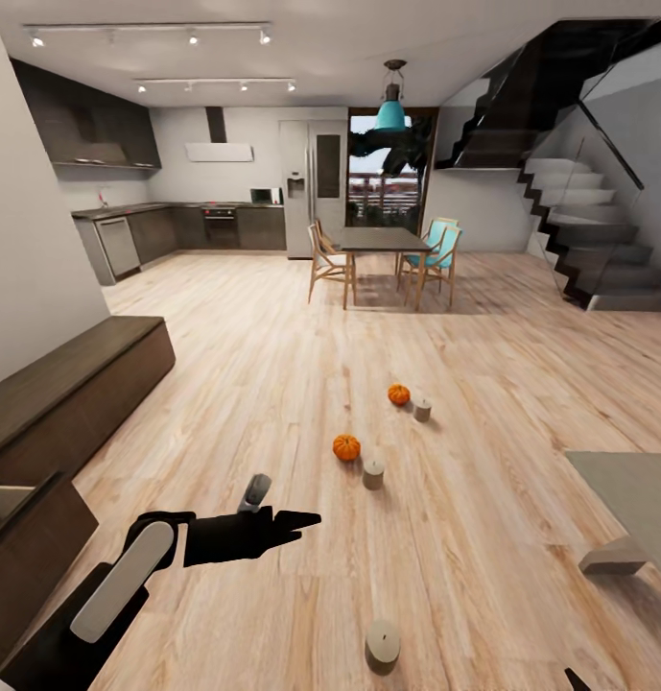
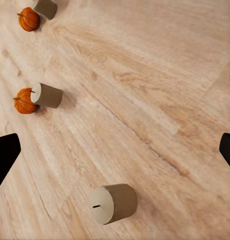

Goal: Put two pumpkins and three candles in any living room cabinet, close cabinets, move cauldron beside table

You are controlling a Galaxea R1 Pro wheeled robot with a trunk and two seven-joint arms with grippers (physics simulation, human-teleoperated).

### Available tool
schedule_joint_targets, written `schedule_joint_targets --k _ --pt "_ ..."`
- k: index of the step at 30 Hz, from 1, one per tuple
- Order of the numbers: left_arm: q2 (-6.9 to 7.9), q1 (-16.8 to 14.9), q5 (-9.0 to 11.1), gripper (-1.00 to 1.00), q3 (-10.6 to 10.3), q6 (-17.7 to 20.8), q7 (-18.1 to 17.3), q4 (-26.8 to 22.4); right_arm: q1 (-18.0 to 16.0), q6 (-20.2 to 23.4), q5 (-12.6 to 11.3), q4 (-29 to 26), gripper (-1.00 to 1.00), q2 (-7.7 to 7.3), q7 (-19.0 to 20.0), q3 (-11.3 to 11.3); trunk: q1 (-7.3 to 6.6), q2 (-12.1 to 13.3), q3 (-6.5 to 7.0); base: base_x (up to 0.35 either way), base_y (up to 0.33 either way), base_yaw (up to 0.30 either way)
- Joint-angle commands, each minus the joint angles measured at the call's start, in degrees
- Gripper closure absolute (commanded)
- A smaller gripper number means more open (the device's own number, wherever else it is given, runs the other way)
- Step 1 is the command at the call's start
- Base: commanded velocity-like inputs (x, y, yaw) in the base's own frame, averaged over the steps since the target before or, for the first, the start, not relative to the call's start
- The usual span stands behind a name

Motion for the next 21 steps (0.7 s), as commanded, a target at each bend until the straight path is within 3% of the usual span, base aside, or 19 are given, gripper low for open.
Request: schedule_joint_targets --k 1,11,21 --pt "0.05 0.0 -0.5 -1.0 0.0 0.0 -0.5 0.0 -0.1 -0.3 -0.2 0.2 -1.0 0.01 0.2 0.5 -0.01 0.0 -0.05 0.0 0.0 -0.035" --pt "0.07 0.0 -0.5 -1.0 0.0 0.0 -0.5 0.3 -0.1 -0.2 -0.2 0.2 -1.0 -0.07 0.2 0.4 -0.01 0.0 -0.05 0.0 0.048 -0.007" --pt "0.07 0.0 -0.6 -1.0 0.0 0.0 -0.5 0.4 -0.1 -0.1 -0.2 0.2 -1.0 -0.06 0.2 0.4 -0.01 0.0 -0.05 0.0 0.252 0.0"
